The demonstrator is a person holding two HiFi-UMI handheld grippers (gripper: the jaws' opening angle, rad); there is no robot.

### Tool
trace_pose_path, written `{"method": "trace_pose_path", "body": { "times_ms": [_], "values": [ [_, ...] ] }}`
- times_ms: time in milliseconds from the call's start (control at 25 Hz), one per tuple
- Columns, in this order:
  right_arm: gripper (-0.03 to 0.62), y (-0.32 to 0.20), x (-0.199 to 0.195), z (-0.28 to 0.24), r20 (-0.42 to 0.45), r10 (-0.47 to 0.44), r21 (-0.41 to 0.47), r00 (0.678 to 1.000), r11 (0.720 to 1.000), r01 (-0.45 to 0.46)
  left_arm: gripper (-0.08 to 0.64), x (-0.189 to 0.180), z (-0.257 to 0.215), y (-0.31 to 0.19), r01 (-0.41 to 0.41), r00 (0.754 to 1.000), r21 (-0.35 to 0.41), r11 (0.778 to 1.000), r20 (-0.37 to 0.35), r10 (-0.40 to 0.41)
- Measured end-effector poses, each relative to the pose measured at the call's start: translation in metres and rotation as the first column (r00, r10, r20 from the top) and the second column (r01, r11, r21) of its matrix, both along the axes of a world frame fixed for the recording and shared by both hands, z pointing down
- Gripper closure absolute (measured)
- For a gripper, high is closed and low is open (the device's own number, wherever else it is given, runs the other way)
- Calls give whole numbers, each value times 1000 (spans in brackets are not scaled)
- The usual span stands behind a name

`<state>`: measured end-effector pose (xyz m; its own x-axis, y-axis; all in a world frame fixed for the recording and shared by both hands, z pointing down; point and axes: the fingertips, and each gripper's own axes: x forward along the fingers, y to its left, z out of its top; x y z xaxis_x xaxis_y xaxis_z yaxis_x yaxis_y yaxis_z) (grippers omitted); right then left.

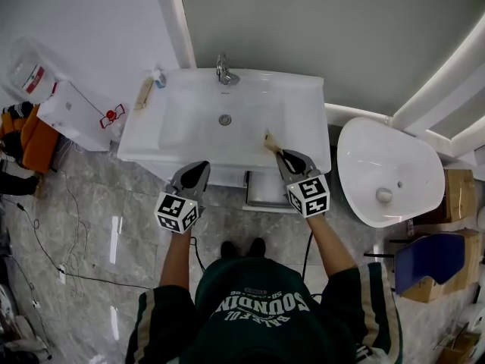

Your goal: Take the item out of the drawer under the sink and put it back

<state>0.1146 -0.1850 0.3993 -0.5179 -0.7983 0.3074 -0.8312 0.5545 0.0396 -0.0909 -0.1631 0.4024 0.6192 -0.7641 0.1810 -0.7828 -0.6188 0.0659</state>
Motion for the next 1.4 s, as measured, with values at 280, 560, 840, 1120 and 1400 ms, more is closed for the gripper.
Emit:
{"method": "trace_pose_path", "body": {
  "times_ms": [280, 560, 840, 1120, 1400],
  "values": [
    [561, 3, 4, 13, -4, 6, -27, 1000, 1000, -6, 511, 4, 14, 4, -10, 1000, -30, 999, -2, 10],
    [561, 6, 6, 42, -11, 14, -83, 1000, 996, -15, 511, 6, 42, 6, -18, 1000, -91, 996, -4, 17],
    [561, 23, 6, 85, -19, 8, -159, 1000, 987, -11, 511, 15, 76, 21, -33, 999, -166, 986, -8, 32],
    [561, 42, 8, 136, -66, -17, -227, 998, 974, 2, 511, 22, 108, 36, -52, 999, -219, 974, 0, 53],
    [561, 50, 14, 204, -135, -73, -307, 988, 951, 28, 511, 28, 120, 37, -50, 999, -227, 973, -6, 50]
  ]
}}
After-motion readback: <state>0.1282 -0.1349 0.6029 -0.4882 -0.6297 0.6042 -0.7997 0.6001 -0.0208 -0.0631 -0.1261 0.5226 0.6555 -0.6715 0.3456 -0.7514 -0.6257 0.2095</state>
